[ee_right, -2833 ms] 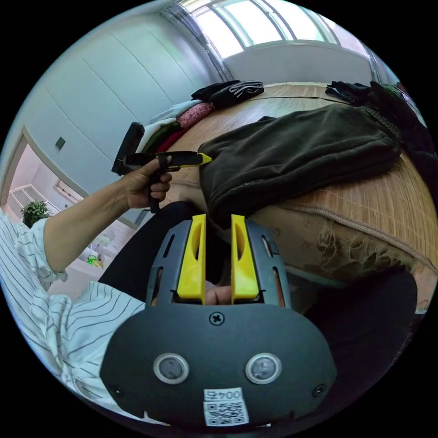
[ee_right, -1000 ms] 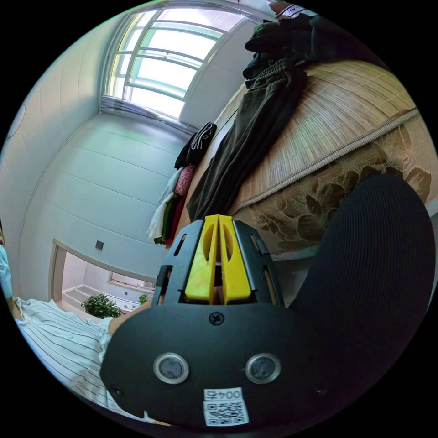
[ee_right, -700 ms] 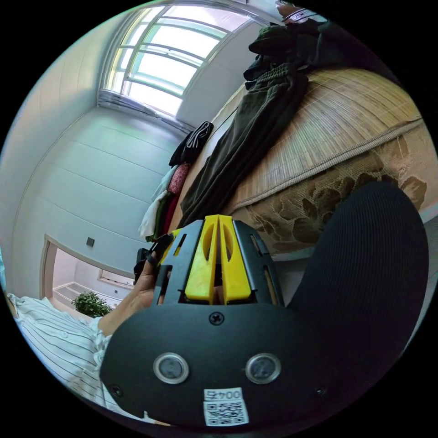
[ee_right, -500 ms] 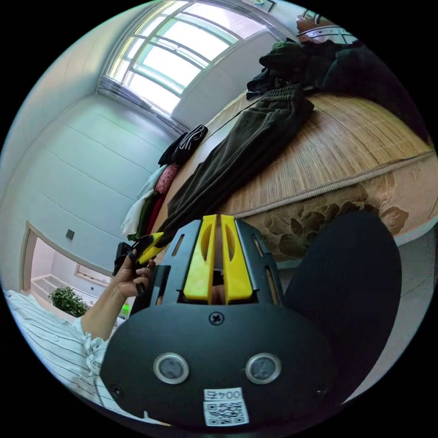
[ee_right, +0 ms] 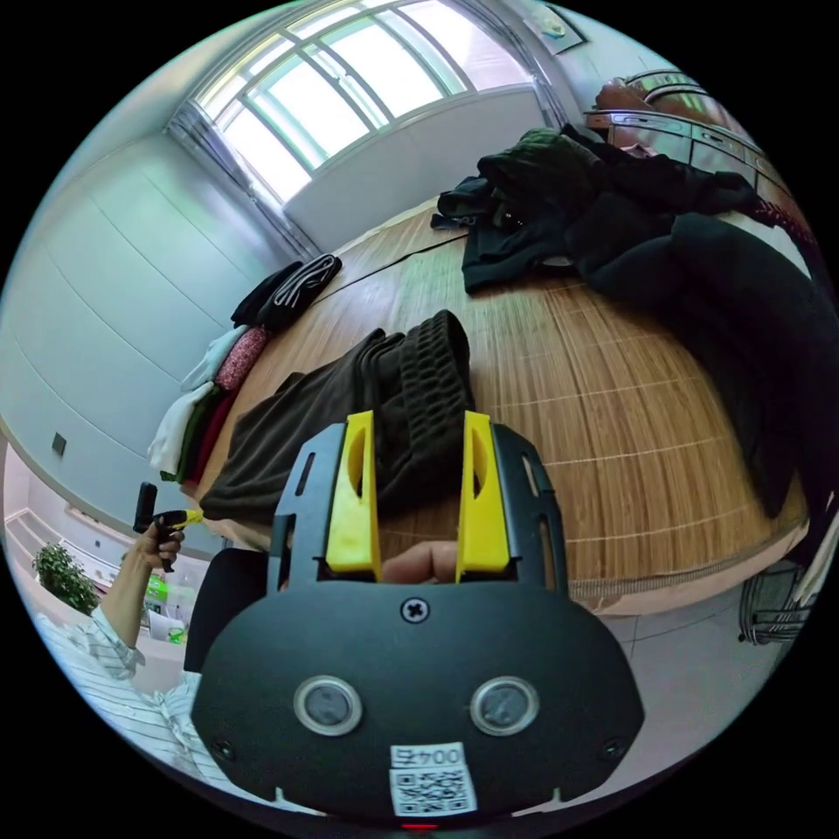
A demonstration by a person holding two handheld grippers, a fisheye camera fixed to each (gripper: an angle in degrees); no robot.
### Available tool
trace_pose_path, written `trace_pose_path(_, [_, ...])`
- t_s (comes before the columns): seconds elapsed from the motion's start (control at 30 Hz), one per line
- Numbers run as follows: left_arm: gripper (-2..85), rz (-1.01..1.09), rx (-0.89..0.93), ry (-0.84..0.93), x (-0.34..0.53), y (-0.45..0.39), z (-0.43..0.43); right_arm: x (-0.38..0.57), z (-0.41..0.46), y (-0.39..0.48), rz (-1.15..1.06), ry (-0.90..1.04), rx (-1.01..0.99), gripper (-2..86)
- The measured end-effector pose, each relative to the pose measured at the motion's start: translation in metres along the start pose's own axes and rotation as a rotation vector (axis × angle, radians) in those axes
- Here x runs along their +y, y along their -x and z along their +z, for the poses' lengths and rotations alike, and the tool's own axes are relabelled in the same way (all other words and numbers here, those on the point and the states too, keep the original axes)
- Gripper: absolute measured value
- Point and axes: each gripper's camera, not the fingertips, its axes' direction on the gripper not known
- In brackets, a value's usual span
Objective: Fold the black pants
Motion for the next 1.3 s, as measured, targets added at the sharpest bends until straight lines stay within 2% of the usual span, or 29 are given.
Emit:
trace_pose_path(0.1, [2.3,0.042,0.027,-0.102,0.023,-0.014,-0.02,-0.021,0.013,-0.012,-0.006,0.052,0.015,16.6])
trace_pose_path(0.17, [2.5,0.078,0.001,-0.298,0.028,-0.037,-0.034,-0.032,0.027,-0.02,0.021,0.083,-0.022,17.3])
trace_pose_path(0.27, [5.4,0.115,0.017,-0.444,0.002,-0.068,-0.018,-0.039,0.053,-0.016,0.045,0.145,-0.082,17.4])
trace_pose_path(0.33, [7.7,0.124,0.0,-0.447,-0.025,-0.084,0.011,-0.04,0.069,-0.004,0.042,0.174,-0.066,16.4])
trace_pose_path(0.43, [9.3,0.116,-0.032,-0.402,-0.065,-0.1,0.072,-0.038,0.071,0.024,-0.041,0.156,0.083,12.9])
trace_pose_path(0.5, [9.3,0.129,-0.122,-0.325,-0.079,-0.107,0.112,-0.035,0.064,0.039,-0.086,0.157,0.129,11.6])
trace_pose_path(0.57, [8.5,0.18,-0.306,-0.155,-0.085,-0.111,0.165,-0.022,0.058,0.05,-0.101,0.132,0.155,11.6])
trace_pose_path(0.63, [8.0,0.213,-0.39,-0.242,-0.073,-0.115,0.176,-0.014,0.056,0.046,-0.081,0.105,0.109,11.8])
trace_pose_path(0.7, [9.2,0.221,-0.346,-0.245,-0.071,-0.114,0.182,-0.015,0.047,0.038,0.0,0.113,0.052,11.5])
trace_pose_path(0.77, [11.9,0.263,-0.325,-0.251,-0.065,-0.119,0.191,-0.012,0.017,0.06,-0.02,-0.023,0.148,9.9])
trace_pose_path(0.83, [13.8,0.305,-0.334,-0.264,-0.059,-0.125,0.201,-0.01,0.005,0.094,-0.144,-0.091,0.207,6.9])
trace_pose_path(0.9, [15.4,0.351,-0.356,-0.269,-0.054,-0.131,0.211,-0.011,0.01,0.127,-0.277,-0.075,0.237,1.0])
trace_pose_path(1.0, [16.9,0.396,-0.382,-0.258,-0.05,-0.139,0.226,-0.015,0.053,0.17,-0.476,0.091,0.379,-0.3])
trace_pose_path(1.07, [17.2,0.409,-0.394,-0.253,-0.048,-0.141,0.234,-0.005,0.115,0.181,-0.625,0.364,0.536,-0.5])
trace_pose_path(1.17, [17.1,0.418,-0.406,-0.26,-0.046,-0.141,0.244,0.017,0.137,0.196,-0.791,0.301,0.68,-0.7])
trace_pose_path(1.3, [16.5,0.436,-0.442,-0.27,-0.043,-0.143,0.256,0.023,0.135,0.185,-0.805,0.235,0.665,-0.7])
